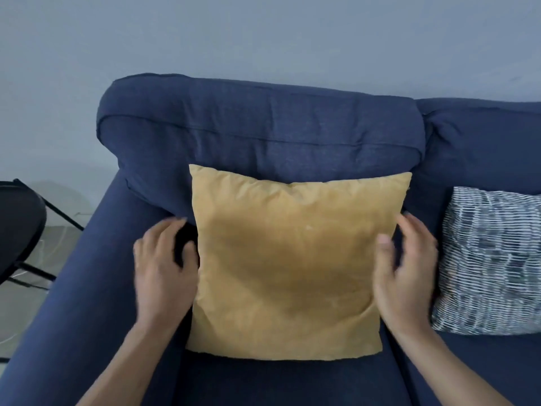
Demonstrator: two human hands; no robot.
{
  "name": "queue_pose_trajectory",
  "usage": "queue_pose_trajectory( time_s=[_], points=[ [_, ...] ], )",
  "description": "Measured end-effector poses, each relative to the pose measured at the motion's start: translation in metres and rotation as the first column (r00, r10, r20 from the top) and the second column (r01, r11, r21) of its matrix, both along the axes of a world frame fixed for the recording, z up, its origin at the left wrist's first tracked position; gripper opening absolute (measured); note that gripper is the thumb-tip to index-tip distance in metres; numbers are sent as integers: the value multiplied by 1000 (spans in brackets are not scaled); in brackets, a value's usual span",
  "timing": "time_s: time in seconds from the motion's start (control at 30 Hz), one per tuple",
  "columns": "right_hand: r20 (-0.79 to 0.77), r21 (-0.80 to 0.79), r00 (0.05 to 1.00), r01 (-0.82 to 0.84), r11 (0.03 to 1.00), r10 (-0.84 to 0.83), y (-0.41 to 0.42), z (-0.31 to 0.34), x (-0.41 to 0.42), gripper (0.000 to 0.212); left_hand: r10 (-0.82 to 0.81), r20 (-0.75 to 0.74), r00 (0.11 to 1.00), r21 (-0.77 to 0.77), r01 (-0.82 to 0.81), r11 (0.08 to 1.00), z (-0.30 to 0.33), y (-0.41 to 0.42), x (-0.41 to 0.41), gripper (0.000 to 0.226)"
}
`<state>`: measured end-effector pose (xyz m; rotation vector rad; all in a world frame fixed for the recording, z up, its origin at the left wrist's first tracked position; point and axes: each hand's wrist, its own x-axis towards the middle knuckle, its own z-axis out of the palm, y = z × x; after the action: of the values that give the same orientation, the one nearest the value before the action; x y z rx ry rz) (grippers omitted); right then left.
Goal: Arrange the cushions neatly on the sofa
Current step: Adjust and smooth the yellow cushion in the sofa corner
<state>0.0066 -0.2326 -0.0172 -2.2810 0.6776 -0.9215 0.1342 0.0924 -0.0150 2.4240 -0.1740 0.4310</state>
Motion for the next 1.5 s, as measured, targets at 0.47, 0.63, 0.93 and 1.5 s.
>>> queue_pose_trajectory(
  time_s=[0.47, 0.63, 0.93, 1.5],
  points=[
    [-434, -485, 896, -145, 863, -93, -35, -38, 88, 73, -154, -40, 987, 405, 157, 901, -39, -69, 99, 73],
    [-241, -451, 967, -187, 872, 83, 17, -40, 45, 70, -226, 170, 959, 281, 173, 944, -41, -98, 20, 66],
    [-403, -503, 915, -215, 837, -7, 18, -120, 11, 76, -173, 27, 985, 346, 153, 926, -120, -80, -2, 72],
    [-375, -430, 910, -341, 836, 178, 85, -153, -31, 72, -281, 24, 959, 331, 257, 908, -137, -94, -79, 74]
  ],
)
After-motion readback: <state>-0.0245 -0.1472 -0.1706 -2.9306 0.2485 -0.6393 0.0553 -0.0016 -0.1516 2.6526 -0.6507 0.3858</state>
